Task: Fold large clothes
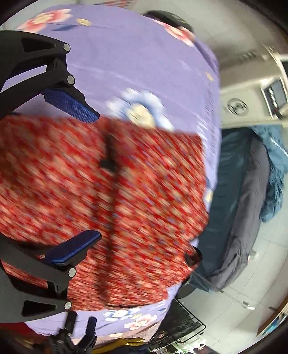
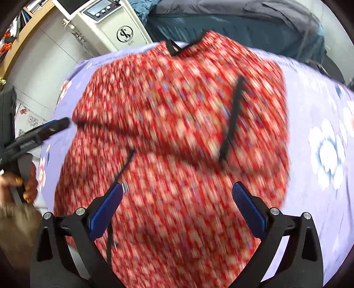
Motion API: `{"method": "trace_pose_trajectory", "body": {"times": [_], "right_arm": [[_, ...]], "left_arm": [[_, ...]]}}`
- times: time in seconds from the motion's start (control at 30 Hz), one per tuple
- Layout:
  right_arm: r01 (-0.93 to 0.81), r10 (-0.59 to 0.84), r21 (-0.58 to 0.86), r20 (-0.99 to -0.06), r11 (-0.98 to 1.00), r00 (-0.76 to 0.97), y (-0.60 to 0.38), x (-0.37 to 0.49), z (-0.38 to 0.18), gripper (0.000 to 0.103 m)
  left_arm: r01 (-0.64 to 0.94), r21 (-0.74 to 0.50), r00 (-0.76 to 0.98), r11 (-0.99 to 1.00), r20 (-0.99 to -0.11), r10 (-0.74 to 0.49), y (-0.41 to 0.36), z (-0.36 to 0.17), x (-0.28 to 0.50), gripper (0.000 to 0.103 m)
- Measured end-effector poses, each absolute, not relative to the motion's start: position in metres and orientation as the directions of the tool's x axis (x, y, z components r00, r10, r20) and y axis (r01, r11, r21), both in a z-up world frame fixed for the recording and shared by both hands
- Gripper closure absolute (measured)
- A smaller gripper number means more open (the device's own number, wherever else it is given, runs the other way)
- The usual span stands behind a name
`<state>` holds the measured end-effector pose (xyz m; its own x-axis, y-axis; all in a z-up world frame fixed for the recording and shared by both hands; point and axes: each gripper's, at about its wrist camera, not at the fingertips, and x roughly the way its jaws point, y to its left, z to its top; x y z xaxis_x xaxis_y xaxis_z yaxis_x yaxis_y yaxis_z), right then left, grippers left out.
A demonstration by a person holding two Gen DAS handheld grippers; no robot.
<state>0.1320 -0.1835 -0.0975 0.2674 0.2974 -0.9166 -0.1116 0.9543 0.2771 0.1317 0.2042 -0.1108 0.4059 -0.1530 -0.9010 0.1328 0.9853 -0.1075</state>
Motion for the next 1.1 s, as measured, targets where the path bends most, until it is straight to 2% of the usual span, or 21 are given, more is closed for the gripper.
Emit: {"method": "trace_pose_trajectory", "body": {"times": [0.17, 0.37, 0.5, 0.77, 0.97, 1.1], "right_arm": [[-0.009, 0.3, 0.303, -0.939, 0.953, 0.166, -0.238, 0.073, -0.116, 0.006], [0.002, 0.327, 0.329, -0.941, 0.944, 0.09, -0.272, 0.014, -0.133, 0.006], [0.023, 0.396, 0.397, -0.918, 0.917, 0.03, -0.278, -0.013, -0.145, 0.011], [0.007, 0.417, 0.417, -0.906, 0.909, -0.074, -0.277, -0.055, -0.171, 0.011], [0.047, 0.45, 0.447, -0.886, 0.893, -0.115, -0.283, -0.07, -0.19, 0.011], [0.043, 0.453, 0.451, -0.882, 0.891, -0.128, -0.282, -0.068, -0.198, 0.022]], "left_arm": [[0.096, -0.073, 0.311, 0.993, -0.945, -0.1, 0.257, -0.13, 0.073, 0.017], [0.119, -0.143, 0.173, 0.983, -0.971, -0.162, 0.295, -0.154, 0.013, 0.026], [0.137, -0.195, 0.099, 0.971, -0.973, -0.209, 0.301, -0.172, -0.013, 0.026], [0.117, -0.213, 0.067, 0.97, -0.973, -0.222, 0.308, -0.193, -0.037, 0.026], [0.116, -0.226, 0.062, 0.967, -0.97, -0.235, 0.304, -0.196, -0.036, 0.038], [0.105, -0.231, 0.066, 0.967, -0.969, -0.238, 0.304, -0.195, -0.037, 0.046]]}}
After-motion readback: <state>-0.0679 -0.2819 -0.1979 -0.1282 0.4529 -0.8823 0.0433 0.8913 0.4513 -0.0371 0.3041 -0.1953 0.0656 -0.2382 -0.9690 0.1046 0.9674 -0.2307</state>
